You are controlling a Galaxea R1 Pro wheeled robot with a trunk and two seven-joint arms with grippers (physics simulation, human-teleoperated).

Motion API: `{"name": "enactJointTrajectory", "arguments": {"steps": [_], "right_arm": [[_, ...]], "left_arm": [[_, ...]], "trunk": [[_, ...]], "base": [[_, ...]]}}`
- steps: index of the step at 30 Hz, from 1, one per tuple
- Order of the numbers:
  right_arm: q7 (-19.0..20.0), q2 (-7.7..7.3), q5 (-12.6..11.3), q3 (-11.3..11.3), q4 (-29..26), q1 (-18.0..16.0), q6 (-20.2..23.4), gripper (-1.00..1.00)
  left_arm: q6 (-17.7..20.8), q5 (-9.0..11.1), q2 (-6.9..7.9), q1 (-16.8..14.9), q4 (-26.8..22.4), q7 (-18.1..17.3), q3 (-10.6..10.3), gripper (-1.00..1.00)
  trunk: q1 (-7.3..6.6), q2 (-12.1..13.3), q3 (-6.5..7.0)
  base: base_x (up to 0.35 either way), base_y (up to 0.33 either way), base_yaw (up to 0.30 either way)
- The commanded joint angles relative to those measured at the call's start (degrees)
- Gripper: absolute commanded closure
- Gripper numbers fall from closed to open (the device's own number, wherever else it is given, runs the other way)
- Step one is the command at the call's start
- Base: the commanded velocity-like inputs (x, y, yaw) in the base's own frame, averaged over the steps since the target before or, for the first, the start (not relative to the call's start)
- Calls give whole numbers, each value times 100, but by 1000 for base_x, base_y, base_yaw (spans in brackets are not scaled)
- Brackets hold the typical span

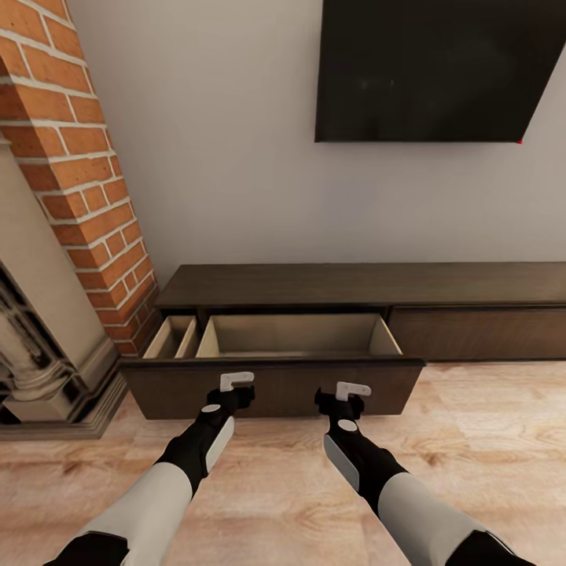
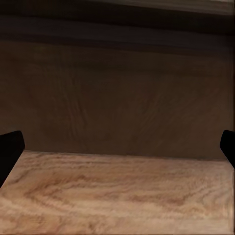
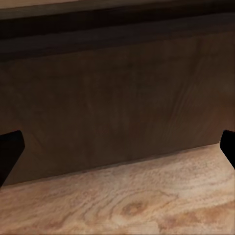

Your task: Place each of the two pumpkins and all three candles from the living room inside a cabinet in the living room (use any cabinet), then make sure every cabinet is closed, and position the cauldron so it is next to a table in the living room.

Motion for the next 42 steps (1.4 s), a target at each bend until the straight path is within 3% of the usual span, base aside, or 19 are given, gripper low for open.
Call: {"name": "enactJointTrajectory", "arguments": {"steps": [1,18,31,42], "right_arm": [[0,0,0,0,0,0,-3,-100],[1,4,0,-1,214,0,-42,-100],[0,58,0,0,290,0,-123,-100],[9,18,68,7,298,-2,-562,-100]], "left_arm": [[-3,-1,1,0,13,-29,0,-100],[-6,-4,-5,0,170,-105,-1,-100],[-3,-1,4,23,182,-148,7,-100],[-13,2,5,62,184,-150,7,-100]], "trunk": [[0,0,0],[0,0,0],[34,-17,-288],[34,-17,-288]], "base": [[106,0,0],[11,0,0],[0,0,0],[0,0,0]]}}
